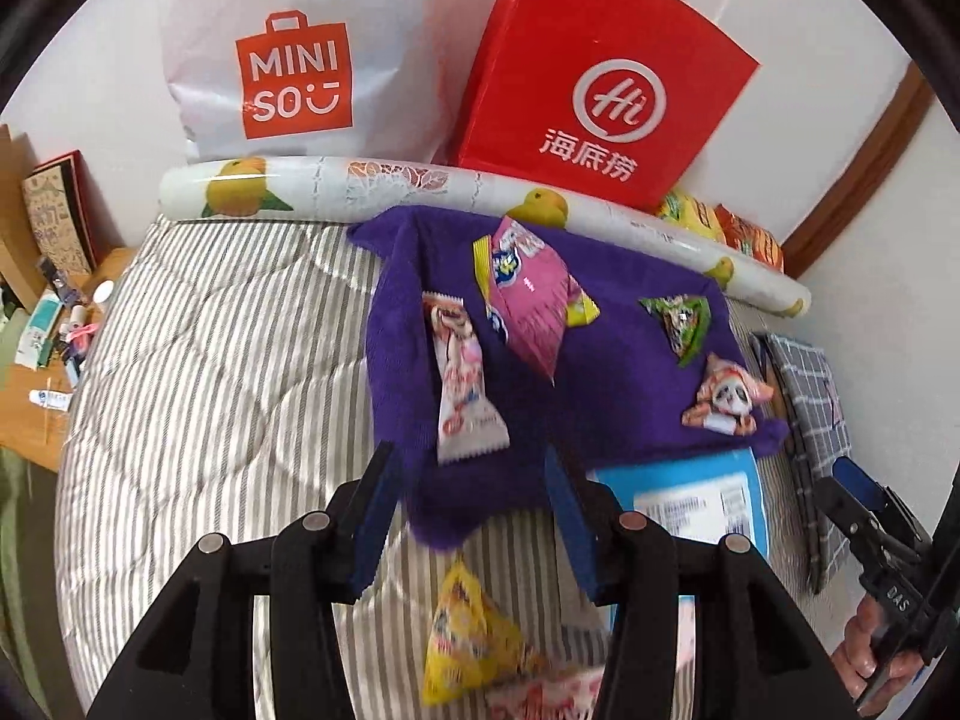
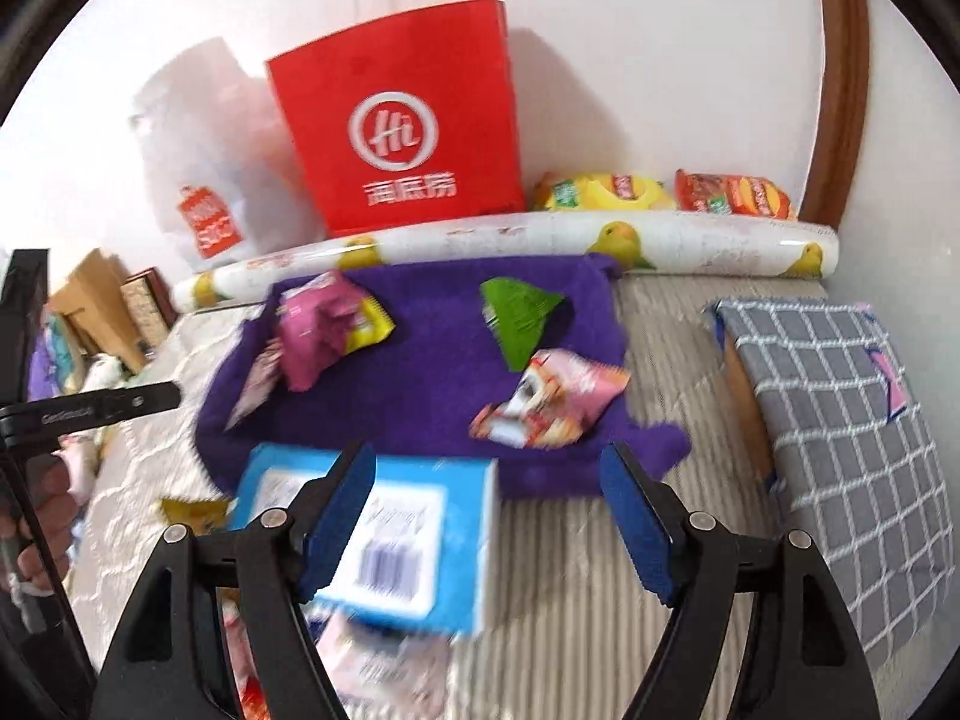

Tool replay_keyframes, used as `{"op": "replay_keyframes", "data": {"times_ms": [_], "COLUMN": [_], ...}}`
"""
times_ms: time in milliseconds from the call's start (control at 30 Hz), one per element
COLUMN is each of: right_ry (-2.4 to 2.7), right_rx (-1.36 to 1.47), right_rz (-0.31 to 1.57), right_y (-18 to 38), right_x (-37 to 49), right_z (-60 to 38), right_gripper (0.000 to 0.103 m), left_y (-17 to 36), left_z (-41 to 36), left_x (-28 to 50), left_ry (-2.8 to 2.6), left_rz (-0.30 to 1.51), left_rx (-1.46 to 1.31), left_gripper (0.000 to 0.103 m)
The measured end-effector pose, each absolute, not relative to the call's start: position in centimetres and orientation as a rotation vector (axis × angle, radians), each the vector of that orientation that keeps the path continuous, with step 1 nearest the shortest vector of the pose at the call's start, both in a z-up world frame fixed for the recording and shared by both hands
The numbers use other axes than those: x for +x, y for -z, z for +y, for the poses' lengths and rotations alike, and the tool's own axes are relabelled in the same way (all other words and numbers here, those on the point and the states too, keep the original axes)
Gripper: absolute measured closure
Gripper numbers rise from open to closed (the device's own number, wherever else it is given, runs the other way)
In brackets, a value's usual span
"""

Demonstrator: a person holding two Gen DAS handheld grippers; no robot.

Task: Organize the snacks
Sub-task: 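Move both tools back to the snack pile beside the tissue box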

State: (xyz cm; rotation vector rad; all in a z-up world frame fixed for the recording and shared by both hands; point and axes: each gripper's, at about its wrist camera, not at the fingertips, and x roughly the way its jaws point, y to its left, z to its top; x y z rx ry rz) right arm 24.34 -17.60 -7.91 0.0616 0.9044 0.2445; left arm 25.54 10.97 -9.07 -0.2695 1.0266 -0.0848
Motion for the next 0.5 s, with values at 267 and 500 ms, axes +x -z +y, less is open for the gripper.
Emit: {"op": "replay_keyframes", "data": {"times_ms": [267,500], "right_ry": [-0.248,-0.254], "right_rx": [0.01,0.012], "right_rz": [0.925,0.936], "right_y": [8.2,9.0], "right_x": [19.5,16.8], "right_z": [-16.9,-16.7], "right_gripper": [0.036,0.05], "left_y": [8.3,8.0], "left_z": [10.3,9.6], "left_x": [21.5,19.4], "left_ry": [0.111,0.151], "left_rz": [1.016,1.009], "left_rx": [-0.251,-0.238], "left_gripper": [0.056,0.056]}}
